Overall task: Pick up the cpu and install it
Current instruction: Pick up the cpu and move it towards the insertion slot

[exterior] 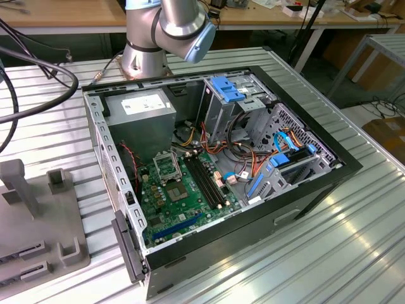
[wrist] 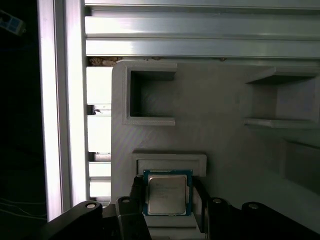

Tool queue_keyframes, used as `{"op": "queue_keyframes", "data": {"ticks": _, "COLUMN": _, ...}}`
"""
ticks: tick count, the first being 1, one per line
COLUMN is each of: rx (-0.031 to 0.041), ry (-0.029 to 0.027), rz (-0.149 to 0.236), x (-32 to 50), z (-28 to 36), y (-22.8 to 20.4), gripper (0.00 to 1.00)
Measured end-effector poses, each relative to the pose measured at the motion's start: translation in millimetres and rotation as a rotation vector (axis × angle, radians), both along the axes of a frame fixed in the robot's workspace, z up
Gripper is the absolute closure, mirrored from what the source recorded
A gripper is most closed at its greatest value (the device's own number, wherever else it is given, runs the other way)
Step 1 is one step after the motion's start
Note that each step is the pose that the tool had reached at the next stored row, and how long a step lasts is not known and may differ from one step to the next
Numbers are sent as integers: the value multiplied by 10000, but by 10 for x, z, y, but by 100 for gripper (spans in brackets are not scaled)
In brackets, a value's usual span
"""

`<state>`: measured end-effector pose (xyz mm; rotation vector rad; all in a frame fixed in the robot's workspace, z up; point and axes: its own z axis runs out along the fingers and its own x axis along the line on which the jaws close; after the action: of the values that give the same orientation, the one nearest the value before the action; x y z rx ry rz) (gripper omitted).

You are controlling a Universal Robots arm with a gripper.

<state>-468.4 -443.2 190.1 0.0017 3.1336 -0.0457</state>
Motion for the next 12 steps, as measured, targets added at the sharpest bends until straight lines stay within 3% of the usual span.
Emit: {"op": "queue_keyframes", "data": {"ticks": 12, "rx": -1, "ry": 4, "rz": -41, "x": 13, "z": 1, "y": 0, "gripper": 49}}
